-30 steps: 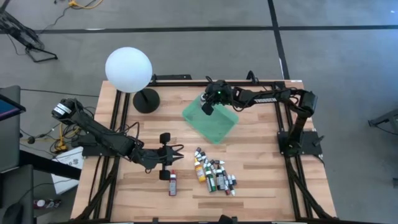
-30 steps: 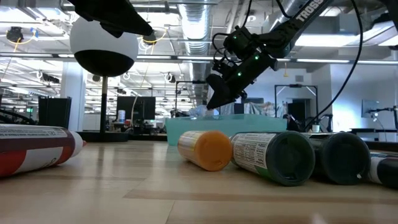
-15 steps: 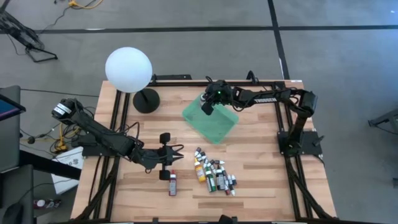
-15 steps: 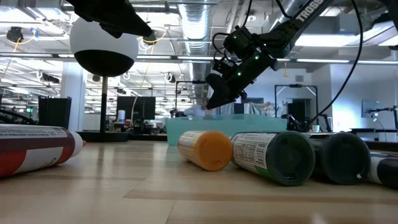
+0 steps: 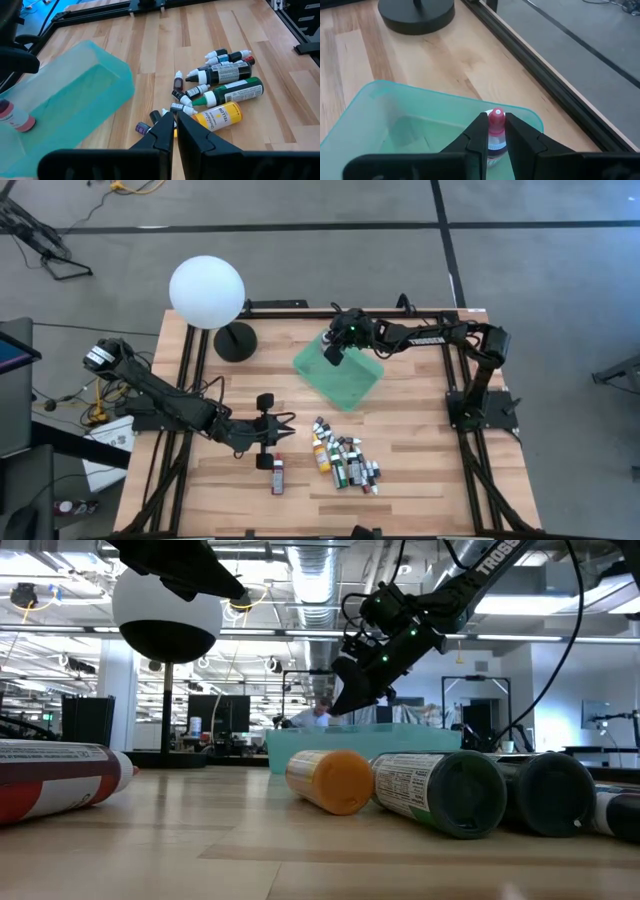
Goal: Pick & Place food coloring
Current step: Put the large pink food coloring bottle into the green bin, then put the large red food coloring bottle into the green bin
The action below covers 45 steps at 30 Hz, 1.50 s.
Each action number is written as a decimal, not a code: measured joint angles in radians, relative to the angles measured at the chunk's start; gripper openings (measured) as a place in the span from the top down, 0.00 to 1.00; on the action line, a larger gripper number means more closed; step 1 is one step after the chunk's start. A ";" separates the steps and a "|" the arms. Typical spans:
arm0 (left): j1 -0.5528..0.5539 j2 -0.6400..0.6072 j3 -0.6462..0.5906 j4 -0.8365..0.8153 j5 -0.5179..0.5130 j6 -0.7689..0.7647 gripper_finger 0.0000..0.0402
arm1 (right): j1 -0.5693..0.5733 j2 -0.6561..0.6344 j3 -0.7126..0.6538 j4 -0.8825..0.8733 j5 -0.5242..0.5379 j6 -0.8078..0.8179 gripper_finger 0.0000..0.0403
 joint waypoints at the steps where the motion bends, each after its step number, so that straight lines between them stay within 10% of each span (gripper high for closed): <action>1: 0.000 0.000 0.000 0.000 0.000 0.000 0.96 | 0.000 0.000 0.000 -0.001 -0.005 0.000 0.87; 33: 0.000 0.000 0.000 -0.003 0.008 -0.024 0.96 | 0.010 -0.205 0.000 -0.137 0.007 -0.011 0.57; 45: -0.029 0.000 0.000 -0.063 0.377 -0.394 0.96 | 0.180 -0.520 0.000 -0.407 0.009 -0.010 0.54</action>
